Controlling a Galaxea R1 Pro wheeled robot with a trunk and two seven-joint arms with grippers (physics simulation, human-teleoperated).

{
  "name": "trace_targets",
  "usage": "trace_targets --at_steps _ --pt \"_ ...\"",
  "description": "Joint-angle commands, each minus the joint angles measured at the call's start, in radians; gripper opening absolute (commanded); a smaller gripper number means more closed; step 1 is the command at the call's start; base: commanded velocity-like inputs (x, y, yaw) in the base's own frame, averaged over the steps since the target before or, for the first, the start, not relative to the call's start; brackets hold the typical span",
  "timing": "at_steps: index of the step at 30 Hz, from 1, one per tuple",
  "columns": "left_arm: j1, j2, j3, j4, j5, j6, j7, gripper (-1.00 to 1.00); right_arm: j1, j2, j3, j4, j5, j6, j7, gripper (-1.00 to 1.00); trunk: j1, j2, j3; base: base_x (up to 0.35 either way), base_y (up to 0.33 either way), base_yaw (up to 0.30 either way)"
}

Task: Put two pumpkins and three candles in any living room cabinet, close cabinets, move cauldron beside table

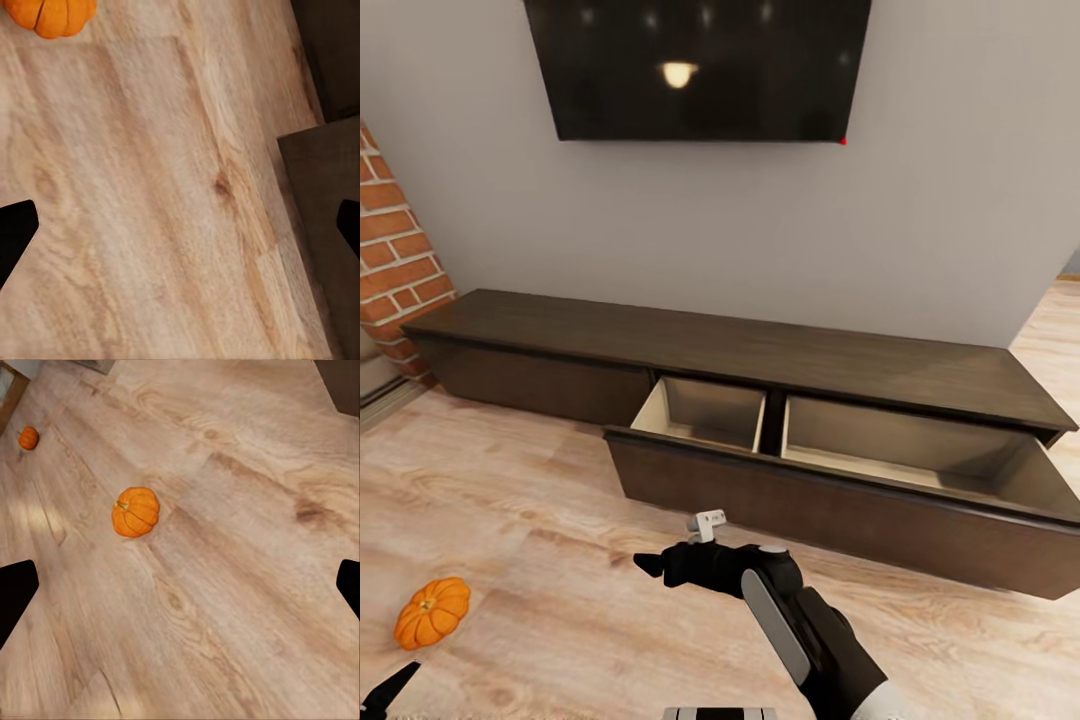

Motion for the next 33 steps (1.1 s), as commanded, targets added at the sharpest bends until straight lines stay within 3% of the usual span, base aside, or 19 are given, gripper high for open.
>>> trace_targets --at_steps 1,3,9,14,19,22,23,25,26,30,33 --pt "0.000 -0.002 0.002 -0.001 0.000 0.004 -0.003 1.00 -0.003 0.000 -0.001 0.004 -0.003 0.003 0.004 1.00 0.000 0.000 0.001 0.000 0.000 0.178" --pt "0.000 -0.014 0.004 0.004 -0.001 -0.031 -0.002 1.00 -0.010 0.000 0.002 0.016 -0.002 -0.012 0.013 1.00 0.000 0.000 0.003 0.000 0.000 0.174" --pt "0.000 -0.016 0.005 0.009 -0.001 -0.043 -0.002 1.00 -0.014 0.000 -0.004 0.019 -0.008 -0.009 0.012 1.00 0.000 0.000 0.010 0.048 0.109 0.164" --pt "0.000 -0.017 0.022 0.016 0.000 -0.045 -0.002 1.00 -0.016 0.000 -0.007 0.034 -0.067 -0.010 0.011 1.00 0.000 0.000 0.016 0.108 0.269 0.162" --pt "0.000 -0.016 0.041 0.027 0.002 -0.045 -0.003 1.00 -0.028 0.000 -0.006 0.068 -0.098 -0.006 0.007 1.00 0.000 0.000 0.022 0.041 0.310 0.161" --pt "0.000 -0.016 0.045 0.029 0.003 -0.045 -0.003 1.00 -0.061 0.000 -0.006 0.102 -0.177 -0.005 0.009 1.00 0.000 0.000 0.026 0.003 0.321 0.162" --pt "0.000 -0.017 0.046 0.029 0.003 -0.045 -0.003 1.00 -0.134 0.000 -0.008 0.220 -0.256 -0.011 0.014 1.00 0.000 0.000 0.027 0.000 0.323 0.161" --pt "0.000 -0.017 0.051 0.030 0.003 -0.045 -0.004 1.00 -0.143 0.000 -0.008 0.236 -0.263 -0.012 0.014 1.00 0.000 0.000 0.029 0.000 0.280 0.161" --pt "0.000 -0.016 0.075 0.029 0.006 -0.039 -0.007 1.00 -0.151 0.000 -0.007 0.251 -0.269 -0.012 0.015 1.00 0.000 0.000 0.031 0.000 0.054 0.187" --pt "0.000 -0.016 0.083 0.025 0.021 -0.030 -0.008 1.00 -0.153 0.000 -0.007 0.254 -0.269 -0.014 0.015 1.00 0.000 0.000 0.035 0.000 0.024 0.194" --pt "0.000 -0.019 0.097 0.015 0.083 -0.020 -0.008 1.00 -0.155 0.000 -0.007 0.254 -0.270 -0.009 0.015 1.00 0.000 0.000 0.039 0.000 0.007 0.197"
